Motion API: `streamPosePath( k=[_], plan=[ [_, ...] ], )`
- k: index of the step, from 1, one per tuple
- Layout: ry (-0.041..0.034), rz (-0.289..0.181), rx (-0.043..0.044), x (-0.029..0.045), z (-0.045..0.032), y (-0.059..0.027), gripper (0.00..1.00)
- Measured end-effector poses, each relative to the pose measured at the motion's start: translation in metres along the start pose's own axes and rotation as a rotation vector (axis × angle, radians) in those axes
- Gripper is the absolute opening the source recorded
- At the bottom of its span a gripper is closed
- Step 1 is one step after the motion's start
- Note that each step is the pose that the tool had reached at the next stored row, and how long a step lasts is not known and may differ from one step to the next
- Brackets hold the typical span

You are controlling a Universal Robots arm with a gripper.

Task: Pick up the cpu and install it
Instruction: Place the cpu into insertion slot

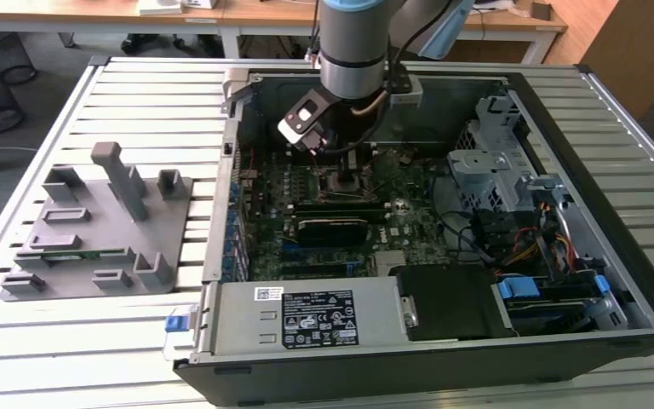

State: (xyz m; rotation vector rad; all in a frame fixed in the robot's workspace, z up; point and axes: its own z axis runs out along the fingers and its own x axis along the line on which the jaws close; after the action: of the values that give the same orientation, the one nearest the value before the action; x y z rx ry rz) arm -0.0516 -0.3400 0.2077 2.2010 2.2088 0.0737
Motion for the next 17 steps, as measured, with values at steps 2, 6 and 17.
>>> streamPosePath(
  k=[2,6,17],
  plan=[
    [0.0001,0.0,-0.0001,0.0,-0.001,0.0001,0.12],
    [0.0,0.0,0.0,0.0,-0.0017,0.0001,0.11],
    [-0.0016,0.0,0.0,0.0001,-0.0037,0.0002,0.11]
  ],
)
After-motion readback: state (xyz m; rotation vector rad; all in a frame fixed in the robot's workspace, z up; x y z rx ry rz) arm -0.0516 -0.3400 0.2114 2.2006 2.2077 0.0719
